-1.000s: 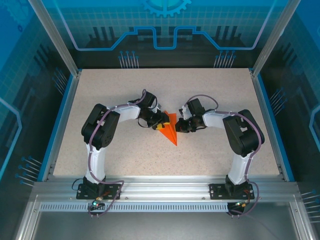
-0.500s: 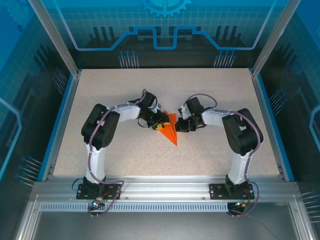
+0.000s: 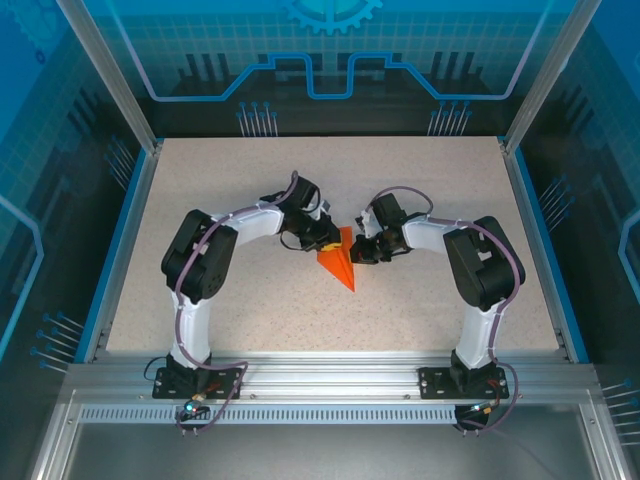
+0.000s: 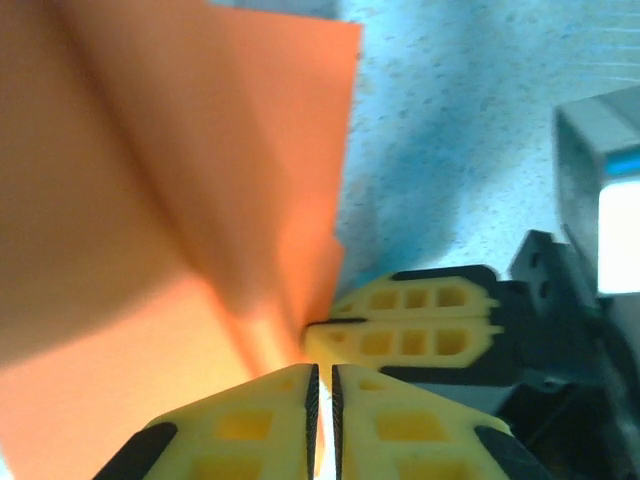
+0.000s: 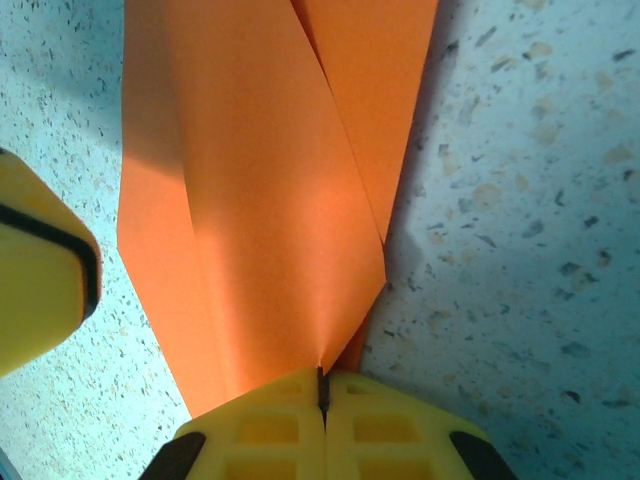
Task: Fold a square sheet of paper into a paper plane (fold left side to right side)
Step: Fourth fold the wing at the center of the table.
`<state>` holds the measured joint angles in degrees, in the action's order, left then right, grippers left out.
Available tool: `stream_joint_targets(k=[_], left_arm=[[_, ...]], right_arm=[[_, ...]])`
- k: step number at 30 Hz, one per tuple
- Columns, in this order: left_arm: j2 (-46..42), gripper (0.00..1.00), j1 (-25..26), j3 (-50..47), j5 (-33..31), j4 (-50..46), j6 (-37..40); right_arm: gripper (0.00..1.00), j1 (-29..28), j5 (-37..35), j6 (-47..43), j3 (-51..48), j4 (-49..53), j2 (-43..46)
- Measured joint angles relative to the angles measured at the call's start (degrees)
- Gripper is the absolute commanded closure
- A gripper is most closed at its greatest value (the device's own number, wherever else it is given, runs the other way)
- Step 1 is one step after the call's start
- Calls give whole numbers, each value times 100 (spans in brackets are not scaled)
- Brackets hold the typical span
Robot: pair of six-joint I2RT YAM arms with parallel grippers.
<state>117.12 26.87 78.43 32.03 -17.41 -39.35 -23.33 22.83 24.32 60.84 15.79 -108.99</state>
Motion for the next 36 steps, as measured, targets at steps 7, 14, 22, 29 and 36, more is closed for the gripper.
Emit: stream_joint_targets(k=[7,14,22,29,36], left_arm=[[297,94,48,192,107,39,35],[490,98,46,214,52,-55,101],[490,100,46,210,-109,-76,227],[511,100,46,160,-162,-48,232],[525,100,46,57,-175,28,243]], right_arm=[[97,-4,-15,0,2,7,0],[97,-13,-33,-9,31,48,-7],[97,-42,-131,-81,79,138,-11],[97,-55,-151,-107,107,177,-20],[96,-63,-166,-131,142,223,-33]])
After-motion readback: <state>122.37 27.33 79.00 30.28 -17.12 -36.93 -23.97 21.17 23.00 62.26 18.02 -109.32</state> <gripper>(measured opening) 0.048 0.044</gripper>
